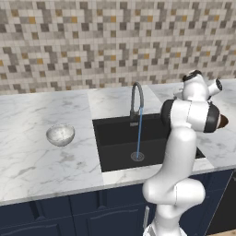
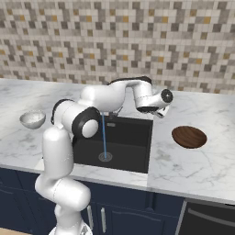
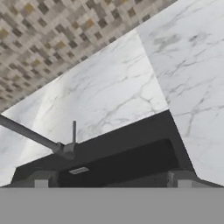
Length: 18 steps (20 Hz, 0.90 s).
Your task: Rinse each bowl for a few seconds and place them down in the sink or on the counter.
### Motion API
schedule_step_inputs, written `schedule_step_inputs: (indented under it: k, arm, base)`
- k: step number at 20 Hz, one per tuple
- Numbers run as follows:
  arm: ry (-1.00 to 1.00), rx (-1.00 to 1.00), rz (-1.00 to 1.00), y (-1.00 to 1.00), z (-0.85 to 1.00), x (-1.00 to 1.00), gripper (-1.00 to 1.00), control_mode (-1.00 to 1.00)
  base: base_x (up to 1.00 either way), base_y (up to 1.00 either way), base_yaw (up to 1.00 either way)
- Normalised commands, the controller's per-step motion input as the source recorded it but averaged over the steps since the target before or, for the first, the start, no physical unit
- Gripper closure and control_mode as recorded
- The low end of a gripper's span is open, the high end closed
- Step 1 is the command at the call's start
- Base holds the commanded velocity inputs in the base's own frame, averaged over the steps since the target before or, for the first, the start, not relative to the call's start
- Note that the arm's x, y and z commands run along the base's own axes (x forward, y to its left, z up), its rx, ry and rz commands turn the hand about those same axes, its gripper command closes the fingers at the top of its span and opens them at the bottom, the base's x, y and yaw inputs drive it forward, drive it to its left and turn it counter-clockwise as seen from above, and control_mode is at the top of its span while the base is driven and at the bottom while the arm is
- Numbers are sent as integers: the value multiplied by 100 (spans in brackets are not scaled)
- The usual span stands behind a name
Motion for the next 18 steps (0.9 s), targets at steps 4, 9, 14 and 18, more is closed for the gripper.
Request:
schedule_step_inputs:
  k: [4,9,14,18]
  arm:
    - [8,-21,8,-8,7,-19,-100,-100]
    - [11,-20,6,-9,5,-27,-100,-100]
    - [12,-22,5,-7,0,-26,-100,-100]
    - [12,-19,5,-13,-3,-26,-100,-100]
  base:
    - [0,0,0]
    - [0,0,0]
    - [0,0,0]
    - [0,0,0]
